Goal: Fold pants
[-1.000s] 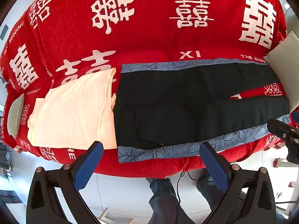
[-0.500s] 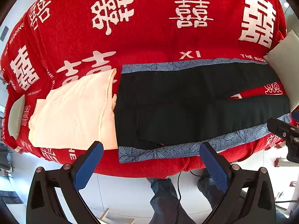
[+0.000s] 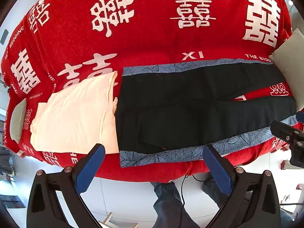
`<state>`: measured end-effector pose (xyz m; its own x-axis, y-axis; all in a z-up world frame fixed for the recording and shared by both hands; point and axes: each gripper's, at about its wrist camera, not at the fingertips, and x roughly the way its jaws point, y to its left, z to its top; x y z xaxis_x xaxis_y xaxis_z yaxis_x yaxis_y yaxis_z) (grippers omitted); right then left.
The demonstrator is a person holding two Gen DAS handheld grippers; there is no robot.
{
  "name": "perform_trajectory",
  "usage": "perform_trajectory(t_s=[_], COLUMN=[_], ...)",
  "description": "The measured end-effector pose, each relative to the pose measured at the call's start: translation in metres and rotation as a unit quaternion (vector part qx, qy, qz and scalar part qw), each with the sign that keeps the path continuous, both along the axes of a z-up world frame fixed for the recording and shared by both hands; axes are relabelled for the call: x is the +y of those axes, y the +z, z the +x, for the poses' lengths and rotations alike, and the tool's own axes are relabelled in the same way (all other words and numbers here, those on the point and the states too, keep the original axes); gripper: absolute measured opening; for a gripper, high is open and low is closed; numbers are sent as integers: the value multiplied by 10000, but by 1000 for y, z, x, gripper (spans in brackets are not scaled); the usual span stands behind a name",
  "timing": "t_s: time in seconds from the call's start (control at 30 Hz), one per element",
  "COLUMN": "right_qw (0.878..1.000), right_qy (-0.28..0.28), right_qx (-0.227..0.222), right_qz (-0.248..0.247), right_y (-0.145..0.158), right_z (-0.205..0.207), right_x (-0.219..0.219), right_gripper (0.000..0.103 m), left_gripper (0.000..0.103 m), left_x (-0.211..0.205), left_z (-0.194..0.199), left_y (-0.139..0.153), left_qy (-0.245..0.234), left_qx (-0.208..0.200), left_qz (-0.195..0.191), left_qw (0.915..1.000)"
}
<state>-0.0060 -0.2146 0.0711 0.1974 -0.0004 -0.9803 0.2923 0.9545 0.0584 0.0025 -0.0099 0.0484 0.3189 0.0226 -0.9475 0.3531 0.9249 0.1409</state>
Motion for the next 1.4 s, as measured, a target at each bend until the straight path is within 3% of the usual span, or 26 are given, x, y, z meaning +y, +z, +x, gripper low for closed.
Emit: perform_trajectory(t_s=[0.63, 0.87, 1.1, 1.23, 1.3, 1.4], right_qw=[9987, 9992, 9992, 9982, 9946, 9790], right_qy=[443, 228, 79, -59, -183, -293], right_qx=[134, 306, 343, 168, -24, -245], right_qz=[197, 151, 162, 570, 1021, 2001], right_y=[-15, -34, -60, -75, -84, -106], right_z=[-4, -14, -15, -17, -21, -25], right_x=[-72, -87, -69, -54, -48, -42], right_gripper=[103, 103, 103, 103, 103, 103], left_gripper=[103, 103, 103, 103, 103, 103], left_x=[-49, -49, -25, 5, 23, 46], left_z=[-17, -23, -15, -5, -2, -2], left_y=[-1, -14, -43, -73, -91, -118], left_qy=[1090, 999, 966, 1204, 1413, 1662], left_qx=[117, 196, 311, 562, 701, 770], left_qz=[80, 98, -72, -483, -747, -1094], left_qw=[9939, 9948, 9948, 9900, 9846, 9770])
